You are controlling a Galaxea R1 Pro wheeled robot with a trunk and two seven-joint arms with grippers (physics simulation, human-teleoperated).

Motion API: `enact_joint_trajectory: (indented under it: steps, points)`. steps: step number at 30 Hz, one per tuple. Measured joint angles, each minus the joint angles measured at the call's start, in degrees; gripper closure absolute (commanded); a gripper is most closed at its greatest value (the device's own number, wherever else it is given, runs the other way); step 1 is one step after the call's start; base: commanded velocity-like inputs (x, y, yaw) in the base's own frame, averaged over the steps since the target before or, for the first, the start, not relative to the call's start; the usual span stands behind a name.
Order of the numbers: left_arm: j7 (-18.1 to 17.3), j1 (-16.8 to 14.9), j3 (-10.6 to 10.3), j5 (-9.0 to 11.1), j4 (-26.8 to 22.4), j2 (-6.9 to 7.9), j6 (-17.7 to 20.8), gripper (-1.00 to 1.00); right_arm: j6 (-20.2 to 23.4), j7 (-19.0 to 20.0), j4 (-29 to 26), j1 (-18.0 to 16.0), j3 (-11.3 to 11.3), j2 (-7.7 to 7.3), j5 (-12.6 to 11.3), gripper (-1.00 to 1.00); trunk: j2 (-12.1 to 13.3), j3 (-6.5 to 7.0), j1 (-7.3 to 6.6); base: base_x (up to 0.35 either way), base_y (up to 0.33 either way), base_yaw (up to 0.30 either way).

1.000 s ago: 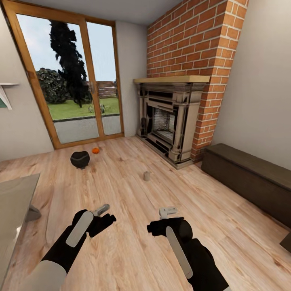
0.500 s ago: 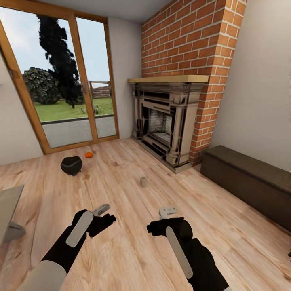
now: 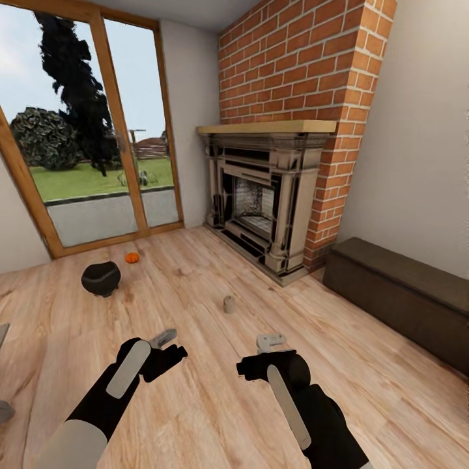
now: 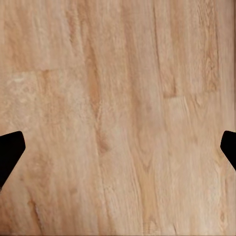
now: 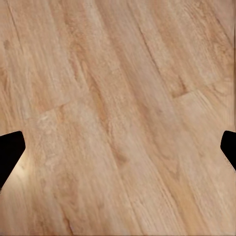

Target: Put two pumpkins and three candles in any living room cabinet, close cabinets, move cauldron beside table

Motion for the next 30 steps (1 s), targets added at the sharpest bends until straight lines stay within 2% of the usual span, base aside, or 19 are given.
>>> enact_joint_trajectory:
  steps: [30]
  points:
    - [0.0, 0.0, 0.0, 0.0, 0.0, 0.0, 0.0, -1.0, 0.1, 0.0, 0.0, 0.0, 0.0, -0.09, -0.4, -1.0, 0.0, 0.0, 0.0, 0.328, 0.168, -0.253]
